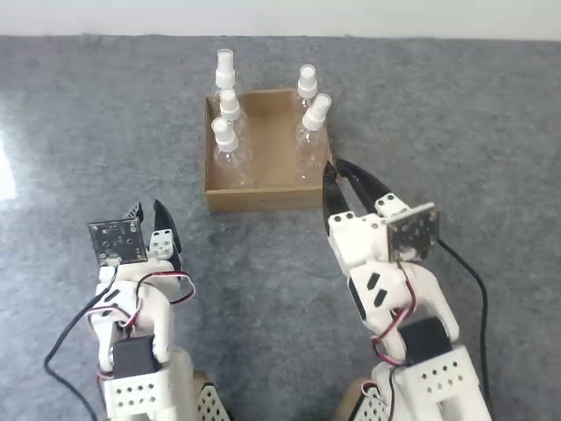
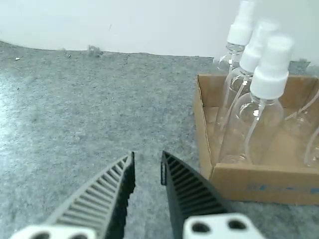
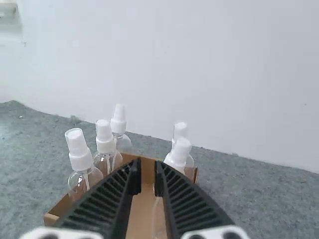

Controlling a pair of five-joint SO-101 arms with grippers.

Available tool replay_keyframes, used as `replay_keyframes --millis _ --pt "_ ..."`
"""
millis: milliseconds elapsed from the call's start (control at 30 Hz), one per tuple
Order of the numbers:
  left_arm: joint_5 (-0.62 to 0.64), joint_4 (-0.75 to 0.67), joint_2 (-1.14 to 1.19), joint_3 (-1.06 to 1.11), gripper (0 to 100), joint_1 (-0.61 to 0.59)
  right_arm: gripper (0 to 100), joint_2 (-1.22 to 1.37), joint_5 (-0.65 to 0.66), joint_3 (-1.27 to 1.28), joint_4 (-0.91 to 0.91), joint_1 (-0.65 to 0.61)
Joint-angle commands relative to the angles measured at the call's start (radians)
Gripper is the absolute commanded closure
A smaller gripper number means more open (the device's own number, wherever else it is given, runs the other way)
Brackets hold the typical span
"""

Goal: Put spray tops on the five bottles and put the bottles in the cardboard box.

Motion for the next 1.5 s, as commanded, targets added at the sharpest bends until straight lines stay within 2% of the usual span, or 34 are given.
replay_keyframes --millis 0,533,933,1167,1467 --pt "-0.008 -0.031 -0.017 -0.007 92 0.006 99.1 -0.097 0.003 0.005 0.002 0.005" --pt "-0.009 -0.043 -0.017 0.007 92 0.006 99.1 -0.384 0.006 0.057 0.004 0.007" --pt "-0.011 -0.043 -0.015 0.007 92 0.006 99.0 -0.383 0.077 0.006 0.002 0.008" --pt "-0.011 -0.043 -0.015 0.007 92 0.006 98.9 -0.384 0.077 -0.003 0.039 0.137" --pt "-0.011 -0.043 -0.015 0.007 92 0.006 98.9 -0.386 0.069 -0.003 0.194 0.206"
